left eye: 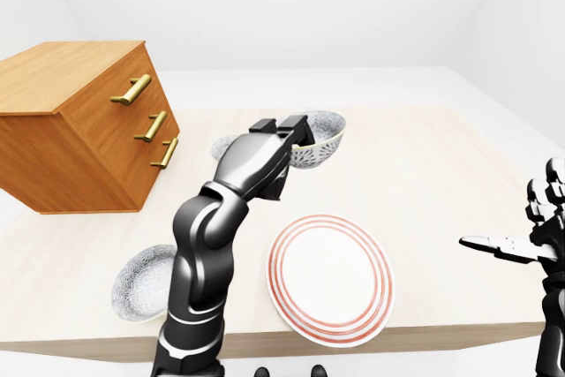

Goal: Put the bowl in the middle on the plate.

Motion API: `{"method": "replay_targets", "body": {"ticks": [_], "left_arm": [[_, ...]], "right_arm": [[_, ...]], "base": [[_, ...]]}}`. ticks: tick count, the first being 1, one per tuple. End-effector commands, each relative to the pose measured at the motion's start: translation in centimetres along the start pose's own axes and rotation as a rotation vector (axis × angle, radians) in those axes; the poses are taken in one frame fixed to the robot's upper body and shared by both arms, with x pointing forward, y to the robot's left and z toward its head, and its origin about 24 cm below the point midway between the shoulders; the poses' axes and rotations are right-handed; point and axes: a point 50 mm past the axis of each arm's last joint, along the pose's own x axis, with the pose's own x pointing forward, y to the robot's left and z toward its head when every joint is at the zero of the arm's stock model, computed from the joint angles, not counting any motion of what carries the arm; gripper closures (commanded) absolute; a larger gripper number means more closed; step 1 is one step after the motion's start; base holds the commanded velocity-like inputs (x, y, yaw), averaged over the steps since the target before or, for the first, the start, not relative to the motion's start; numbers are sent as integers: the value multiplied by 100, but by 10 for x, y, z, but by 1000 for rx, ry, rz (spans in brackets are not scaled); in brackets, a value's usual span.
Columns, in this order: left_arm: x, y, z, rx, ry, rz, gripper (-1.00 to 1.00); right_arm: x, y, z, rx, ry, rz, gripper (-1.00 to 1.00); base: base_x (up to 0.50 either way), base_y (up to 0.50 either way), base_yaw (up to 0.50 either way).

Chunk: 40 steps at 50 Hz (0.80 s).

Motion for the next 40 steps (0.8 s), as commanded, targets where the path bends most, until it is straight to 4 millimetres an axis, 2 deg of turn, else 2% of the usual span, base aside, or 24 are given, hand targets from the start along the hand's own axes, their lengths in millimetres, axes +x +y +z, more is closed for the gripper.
{"method": "replay_targets", "body": {"ticks": [1, 4, 7, 17, 24, 40], "left_arm": [[-8, -10, 9, -27, -52, 23, 100], [-11, -20, 6, -32, -50, 4, 100], [-12, -22, 7, -18, -54, -7, 100], [-18, -34, 5, -7, -54, -40, 100], [-20, -34, 5, -12, -49, -39, 100], [-32, -59, 7, -41, -46, -77, 100]], "right_arm": [[0, 0, -1, -2, 4, -2, -100], [-2, -1, 6, -13, -24, -2, -100], [-2, -1, 9, -17, -38, -1, -100], [0, -1, 5, -13, -20, -3, -100], [-1, -1, 6, -15, -22, -2, -100], [0, 1, 3, -16, -9, -1, -100]], "base": [[0, 0, 0], [0, 0, 0], [0, 0, 0], [0, 0, 0], [0, 0, 0], [0, 0, 0]]}}
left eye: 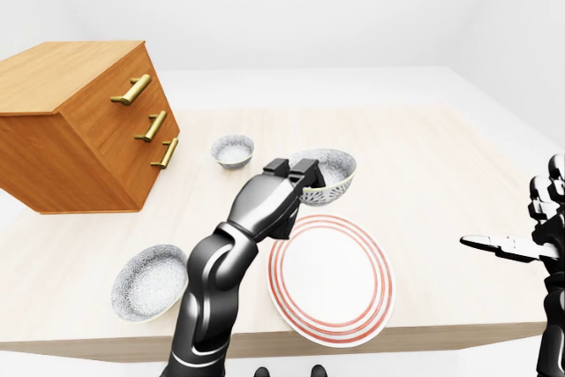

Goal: Put the bowl in the middle on the plate.

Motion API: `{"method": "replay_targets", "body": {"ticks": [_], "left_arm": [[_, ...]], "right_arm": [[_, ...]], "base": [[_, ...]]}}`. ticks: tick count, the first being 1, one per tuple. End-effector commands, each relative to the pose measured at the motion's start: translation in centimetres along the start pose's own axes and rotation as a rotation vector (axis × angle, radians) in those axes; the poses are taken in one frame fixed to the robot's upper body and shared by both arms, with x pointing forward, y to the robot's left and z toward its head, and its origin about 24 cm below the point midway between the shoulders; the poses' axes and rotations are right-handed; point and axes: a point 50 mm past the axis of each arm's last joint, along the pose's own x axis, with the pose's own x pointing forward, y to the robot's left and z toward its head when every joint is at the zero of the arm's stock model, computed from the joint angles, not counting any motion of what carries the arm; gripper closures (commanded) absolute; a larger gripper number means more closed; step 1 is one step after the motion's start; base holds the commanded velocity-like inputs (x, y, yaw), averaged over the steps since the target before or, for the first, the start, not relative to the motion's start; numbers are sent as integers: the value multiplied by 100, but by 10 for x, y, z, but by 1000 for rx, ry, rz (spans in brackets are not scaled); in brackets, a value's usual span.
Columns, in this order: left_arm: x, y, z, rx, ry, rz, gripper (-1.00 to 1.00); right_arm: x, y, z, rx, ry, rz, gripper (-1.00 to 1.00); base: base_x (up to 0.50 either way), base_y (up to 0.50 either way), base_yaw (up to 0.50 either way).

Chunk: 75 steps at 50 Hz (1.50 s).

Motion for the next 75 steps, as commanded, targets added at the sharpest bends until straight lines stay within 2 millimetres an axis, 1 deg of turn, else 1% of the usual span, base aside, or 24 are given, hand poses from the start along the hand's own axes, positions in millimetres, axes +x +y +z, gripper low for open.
{"method": "replay_targets", "body": {"ticks": [1, 9, 15, 19, 22, 27, 32, 41, 52, 59, 61, 64, 69, 75], "left_arm": [[-6, -12, 1, 27, 3, 1, 100], [-7, -17, 2, 21, 1, -8, 100], [-6, -16, 3, 23, 1, -9, 100], [-8, -19, 3, 23, 4, -15, 100], [-11, -18, 8, 27, -5, -16, 100], [-9, -26, 7, 22, 1, -27, 100], [-11, -26, 10, 20, -7, -27, 100], [-16, -33, 9, 6, 2, -35, 100], [-17, -37, 10, 3, 2, -43, 100], [-20, -45, 11, -7, 9, -52, 100], [-21, -43, 13, -4, 1, -49, 100], [-22, -47, 12, -5, 7, -55, 100], [-20, -46, 9, -5, 11, -60, 100], [-23, -51, 9, -15, 16, -68, 100]], "right_arm": [[0, 1, -1, -1, 7, 1, -100], [0, 1, 0, -6, 2, 2, -100], [1, 1, -4, -4, 19, 2, -100], [1, 0, -5, -3, 23, 2, -100], [1, 1, -7, -2, 30, 4, -100], [1, 0, -6, -2, 28, 2, -100], [1, 1, -9, 2, 41, 2, -100], [-1, 0, 0, -10, 3, 4, -100], [0, 1, -5, -5, 24, 4, -100], [-1, 1, 2, -13, -6, 4, -100], [-1, 1, 3, -14, -10, 5, -100], [-1, 0, 2, -13, -6, 4, -100], [1, 1, -5, -6, 22, 6, -100], [1, 2, -4, -7, 19, 7, -100]], "base": [[0, 0, 0], [0, 0, 0], [0, 0, 0], [0, 0, 0], [0, 0, 0], [0, 0, 0], [0, 0, 0], [0, 0, 0], [0, 0, 0], [0, 0, 0], [0, 0, 0], [0, 0, 0], [0, 0, 0], [0, 0, 0]]}}
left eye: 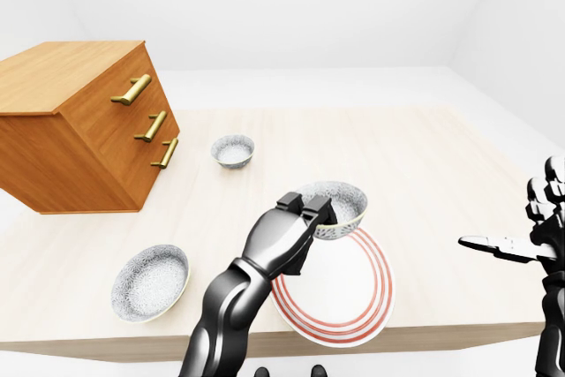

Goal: Put the bowl in the middle on the plate.

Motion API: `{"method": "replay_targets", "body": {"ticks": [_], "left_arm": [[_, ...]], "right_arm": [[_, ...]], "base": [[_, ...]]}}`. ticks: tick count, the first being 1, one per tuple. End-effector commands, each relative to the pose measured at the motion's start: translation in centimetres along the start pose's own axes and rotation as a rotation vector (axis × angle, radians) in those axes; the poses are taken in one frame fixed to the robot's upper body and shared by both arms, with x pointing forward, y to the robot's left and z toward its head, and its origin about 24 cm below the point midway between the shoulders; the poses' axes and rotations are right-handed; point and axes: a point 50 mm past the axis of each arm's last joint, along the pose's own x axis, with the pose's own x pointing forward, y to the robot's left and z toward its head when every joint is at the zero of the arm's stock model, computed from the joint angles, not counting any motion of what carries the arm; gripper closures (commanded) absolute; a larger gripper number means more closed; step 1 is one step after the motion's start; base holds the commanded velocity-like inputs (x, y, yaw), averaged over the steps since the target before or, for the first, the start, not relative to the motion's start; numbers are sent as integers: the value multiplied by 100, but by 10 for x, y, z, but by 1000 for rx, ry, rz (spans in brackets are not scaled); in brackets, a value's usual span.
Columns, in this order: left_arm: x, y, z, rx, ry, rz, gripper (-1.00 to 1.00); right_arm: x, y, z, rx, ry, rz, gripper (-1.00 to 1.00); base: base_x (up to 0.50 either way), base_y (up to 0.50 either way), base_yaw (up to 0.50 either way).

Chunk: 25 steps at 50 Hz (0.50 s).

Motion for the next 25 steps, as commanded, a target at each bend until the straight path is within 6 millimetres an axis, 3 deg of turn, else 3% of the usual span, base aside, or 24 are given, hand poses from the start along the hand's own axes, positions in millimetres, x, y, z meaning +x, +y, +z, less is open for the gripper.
{"method": "replay_targets", "body": {"ticks": [1, 5, 15, 25], "left_arm": [[-3, -5, -2, 24, 28, 11, 100], [-7, -10, -4, 19, 41, 2, 100], [-12, -23, -14, -2, 84, -12, 100], [-16, -33, -15, -12, 101, -28, 100]], "right_arm": [[0, 0, -1, 1, 4, 1, -100], [-1, 0, 4, -5, -15, 1, -100], [3, 2, -18, 21, 74, 2, -100], [0, 1, -3, 2, 14, 3, -100]], "base": [[0, 0, 0], [0, 0, 0], [0, 0, 0], [0, 0, 0]]}}
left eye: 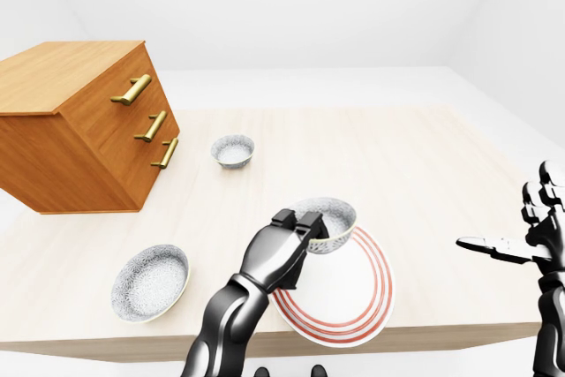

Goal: Put the bowl in the middle on the plate.

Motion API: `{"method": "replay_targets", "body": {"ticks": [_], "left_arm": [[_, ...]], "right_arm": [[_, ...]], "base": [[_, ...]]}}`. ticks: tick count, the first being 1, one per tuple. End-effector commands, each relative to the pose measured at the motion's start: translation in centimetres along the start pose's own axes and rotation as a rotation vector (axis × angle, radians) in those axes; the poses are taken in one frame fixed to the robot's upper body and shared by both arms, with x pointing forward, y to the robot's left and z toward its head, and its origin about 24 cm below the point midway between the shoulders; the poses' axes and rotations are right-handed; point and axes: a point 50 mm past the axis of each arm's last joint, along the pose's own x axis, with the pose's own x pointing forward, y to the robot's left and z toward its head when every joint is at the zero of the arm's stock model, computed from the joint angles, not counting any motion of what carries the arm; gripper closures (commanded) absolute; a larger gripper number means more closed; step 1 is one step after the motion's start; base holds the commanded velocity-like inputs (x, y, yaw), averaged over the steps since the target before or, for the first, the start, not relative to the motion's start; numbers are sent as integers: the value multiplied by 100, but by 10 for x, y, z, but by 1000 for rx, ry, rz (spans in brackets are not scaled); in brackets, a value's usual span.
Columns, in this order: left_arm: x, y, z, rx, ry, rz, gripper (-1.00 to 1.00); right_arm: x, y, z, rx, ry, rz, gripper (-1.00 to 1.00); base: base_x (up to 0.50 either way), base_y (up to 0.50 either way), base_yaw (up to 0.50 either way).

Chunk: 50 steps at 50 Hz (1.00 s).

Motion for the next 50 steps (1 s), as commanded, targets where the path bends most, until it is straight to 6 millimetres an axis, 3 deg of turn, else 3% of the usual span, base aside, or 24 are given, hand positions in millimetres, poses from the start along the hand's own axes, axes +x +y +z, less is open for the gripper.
{"method": "replay_targets", "body": {"ticks": [1, 26, 38, 50], "left_arm": [[-4, -8, -5, 23, 36, 9, 100], [-4, -23, -2, 14, 27, -15, 100], [-3, -25, 3, 19, 11, -27, 100], [-4, -31, 2, 15, 16, -33, 100]], "right_arm": [[-2, -1, 6, -8, -26, 1, -100], [-2, 0, 12, -19, -48, 5, -100], [2, 1, -5, 3, 21, 6, -100], [1, 1, -6, 3, 28, 6, -100]], "base": [[0, 0, 0], [0, 0, 0], [0, 0, 0], [0, 0, 0]]}}
